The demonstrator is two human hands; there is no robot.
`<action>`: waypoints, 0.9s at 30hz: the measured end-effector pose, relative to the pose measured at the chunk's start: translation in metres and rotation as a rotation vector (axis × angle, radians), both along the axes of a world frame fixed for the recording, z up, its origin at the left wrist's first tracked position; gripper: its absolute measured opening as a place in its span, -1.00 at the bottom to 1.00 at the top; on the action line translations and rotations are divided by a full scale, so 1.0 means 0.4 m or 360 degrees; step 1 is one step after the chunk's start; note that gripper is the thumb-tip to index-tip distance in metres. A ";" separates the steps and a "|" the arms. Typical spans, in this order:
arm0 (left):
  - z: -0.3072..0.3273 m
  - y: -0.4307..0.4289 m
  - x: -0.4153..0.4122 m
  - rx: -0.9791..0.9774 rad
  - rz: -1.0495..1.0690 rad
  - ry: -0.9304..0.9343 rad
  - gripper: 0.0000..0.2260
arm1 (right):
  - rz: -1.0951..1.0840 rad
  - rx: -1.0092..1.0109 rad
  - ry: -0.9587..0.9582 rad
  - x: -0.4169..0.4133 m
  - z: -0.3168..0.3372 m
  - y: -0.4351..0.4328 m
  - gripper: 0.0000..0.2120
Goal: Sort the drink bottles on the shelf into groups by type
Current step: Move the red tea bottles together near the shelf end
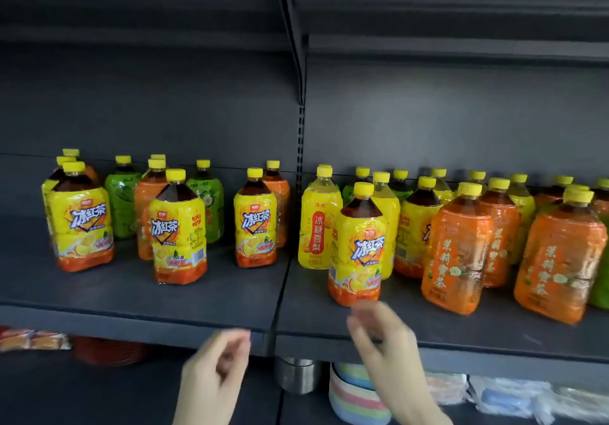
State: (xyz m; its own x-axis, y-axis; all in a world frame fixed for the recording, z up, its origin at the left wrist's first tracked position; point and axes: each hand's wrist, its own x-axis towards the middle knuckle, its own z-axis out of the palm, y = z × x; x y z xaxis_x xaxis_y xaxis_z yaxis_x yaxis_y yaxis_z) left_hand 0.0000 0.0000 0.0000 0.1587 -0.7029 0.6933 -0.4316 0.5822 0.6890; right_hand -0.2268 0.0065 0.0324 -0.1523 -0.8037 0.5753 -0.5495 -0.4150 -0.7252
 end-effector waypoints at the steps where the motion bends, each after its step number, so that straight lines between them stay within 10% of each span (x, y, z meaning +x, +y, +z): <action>1: 0.025 -0.045 0.010 -0.0083 0.0027 -0.0086 -0.92 | -0.0098 -0.0126 0.0043 0.008 0.024 -0.028 -0.87; 7: 0.094 -0.236 0.045 0.0358 0.0156 -0.1150 -0.28 | -0.0574 -0.0150 -0.0118 0.032 0.065 -0.179 -0.16; 13: 0.071 -0.275 0.049 0.0364 0.0228 -0.1521 -0.38 | -0.0529 0.0071 -0.0334 0.035 0.056 -0.268 0.13; 19: 0.105 -0.338 0.054 0.0345 0.0089 -0.0806 -0.65 | -0.0561 0.0072 -0.0234 0.091 0.060 -0.318 0.15; 27: 0.206 -0.558 0.017 0.0605 0.0006 0.0003 -0.04 | -0.0276 0.0163 -0.0459 0.164 0.076 -0.364 -0.34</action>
